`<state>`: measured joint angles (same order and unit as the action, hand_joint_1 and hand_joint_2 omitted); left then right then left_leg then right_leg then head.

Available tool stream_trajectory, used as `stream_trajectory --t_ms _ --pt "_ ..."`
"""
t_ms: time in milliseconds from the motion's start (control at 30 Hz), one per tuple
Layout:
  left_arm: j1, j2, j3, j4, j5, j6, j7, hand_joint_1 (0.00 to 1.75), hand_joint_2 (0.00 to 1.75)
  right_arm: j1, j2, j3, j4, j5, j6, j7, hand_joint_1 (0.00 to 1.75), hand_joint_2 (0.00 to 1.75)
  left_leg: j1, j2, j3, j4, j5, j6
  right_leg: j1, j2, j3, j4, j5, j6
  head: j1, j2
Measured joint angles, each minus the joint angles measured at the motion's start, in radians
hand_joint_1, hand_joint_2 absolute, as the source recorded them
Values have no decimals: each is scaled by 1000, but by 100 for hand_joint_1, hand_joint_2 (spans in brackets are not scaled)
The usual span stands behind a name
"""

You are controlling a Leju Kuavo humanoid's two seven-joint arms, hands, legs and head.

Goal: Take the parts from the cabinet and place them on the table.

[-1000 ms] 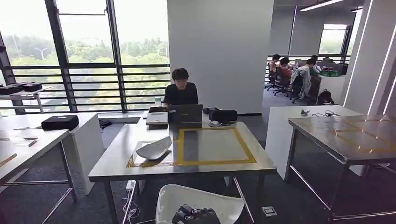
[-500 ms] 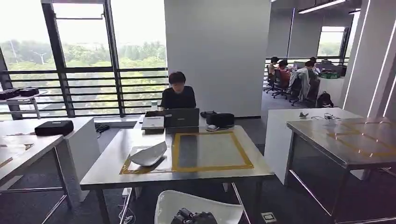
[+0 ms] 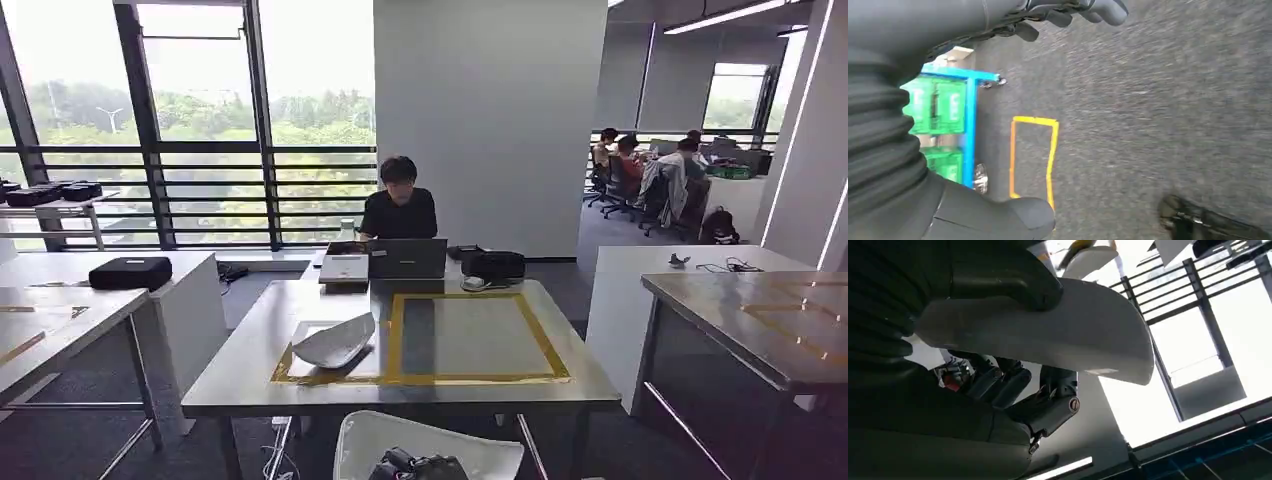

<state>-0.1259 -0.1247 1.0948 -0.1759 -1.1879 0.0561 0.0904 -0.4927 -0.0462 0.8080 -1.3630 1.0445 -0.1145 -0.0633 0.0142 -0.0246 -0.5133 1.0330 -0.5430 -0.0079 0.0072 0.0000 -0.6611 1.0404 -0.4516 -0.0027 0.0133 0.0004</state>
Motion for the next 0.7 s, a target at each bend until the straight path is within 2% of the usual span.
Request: stream_trajectory --t_ms 33,67,100,133,167,200,233,267,300,333,367,400,433,467,500,533,567,600,633,667,700 --pt "0 0 0 0 -2 -2 2 0 175 1 0 0 -1 0 0 0 175 175 1 2 -2 -10 -7 -9 3 1 8 -2 14 -6 -3 2" --pt "3 0 0 0 -3 -3 2 0 175 0 0 -2 -1 0 0 1 175 175 -1 4 13 6 5 -18 -1 3 14 -12 14 -18 -3 1" --pt "3 0 0 0 -4 -3 3 0 175 -3 0 -1 -1 0 0 -1 175 175 -2 5 27 2 5 -24 -3 3 34 -15 15 -25 -3 1" --pt "2 1 0 0 -5 -3 3 0 175 -1 1 -2 -2 0 0 0 175 175 0 9 18 26 2 -25 -9 1 55 -24 14 -28 -4 3" --pt "-1 -2 0 1 -5 -3 3 0 175 -4 1 -2 -2 0 0 0 175 175 -1 13 -9 81 9 -29 -9 0 69 -27 6 -35 -6 0" --pt "-4 -2 0 1 -5 -3 3 0 175 -5 1 -1 -2 0 1 -2 175 175 0 15 -54 154 3 -33 -10 -1 79 -27 -3 -37 -8 0" --pt "-5 -2 0 1 -5 -3 3 0 175 -4 1 0 -2 0 2 -3 175 175 1 16 -108 225 -27 -38 -9 -1 86 -28 -13 -38 -8 2" --pt "-4 0 0 1 -5 -3 5 0 175 -2 1 0 -2 0 2 -2 175 175 1 16 -157 281 -70 -44 -9 0 98 -28 -25 -39 -8 2" --pt "0 0 0 1 -5 -3 5 0 175 -1 1 0 -2 0 2 -2 175 175 1 16 -188 303 -98 -44 -9 2 111 -28 -36 -39 -8 2" --pt "3 1 0 1 -5 -2 6 0 175 -1 1 0 -2 0 2 -3 175 175 1 17 -203 288 -103 -40 -10 4 126 -28 -48 -39 -9 2" --pt "4 2 0 1 -5 -3 5 0 175 -1 1 0 -2 0 2 -3 175 175 1 18 -202 244 -83 -37 -11 5 144 -28 -61 -37 -9 2" --pt "3 2 0 1 -5 -2 5 0 175 -1 1 1 -2 0 2 -3 175 175 1 19 -190 178 -35 -36 -12 4 162 -28 -75 -34 -9 2" --pt "4 3 0 1 -5 -2 4 0 175 -1 1 1 -2 0 3 -3 175 175 1 23 -174 91 50 -37 -13 3 183 -28 -91 -28 -10 2" --pt "8 3 0 2 -5 -2 3 0 175 -1 0 2 0 0 5 -5 175 175 2 32 -172 17 157 -34 -9 2 183 -27 -106 -22 -10 2" --pt "5 3 0 3 -5 -2 3 0 175 0 1 3 1 0 7 -5 175 175 -1 37 -181 11 149 -20 -5 5 196 -19 -118 -16 -11 0" --pt "4 3 0 2 -4 -2 3 0 175 -2 1 4 0 0 9 -5 175 175 -5 34 -169 13 146 -11 -4 4 192 -28 -129 -7 -8 2" --pt "5 3 0 3 -4 -2 3 0 175 -3 1 4 0 0 8 -8 175 175 0 32 -168 9 143 -3 -3 4 206 -21 -124 0 -8 1" --pt "4 3 0 3 -4 -2 5 0 175 -8 1 5 0 0 8 -11 175 175 -1 30 -160 10 137 5 -3 4 208 -20 -120 4 -8 2" --pt "4 -1 0 3 -4 -2 4 0 175 -9 1 5 0 -1 8 -12 175 175 3 24 -143 6 134 13 -4 4 198 7 -115 9 -7 2" --pt "4 0 0 3 -4 -2 5 0 175 -11 1 6 0 -2 8 -15 175 175 3 25 -129 4 125 20 -6 4 170 68 -102 14 -6 2" --pt "4 1 0 2 -4 -1 5 0 175 -14 1 7 0 -3 8 -16 175 175 3 23 -120 3 116 24 -7 3 118 147 -104 19 -5 2"
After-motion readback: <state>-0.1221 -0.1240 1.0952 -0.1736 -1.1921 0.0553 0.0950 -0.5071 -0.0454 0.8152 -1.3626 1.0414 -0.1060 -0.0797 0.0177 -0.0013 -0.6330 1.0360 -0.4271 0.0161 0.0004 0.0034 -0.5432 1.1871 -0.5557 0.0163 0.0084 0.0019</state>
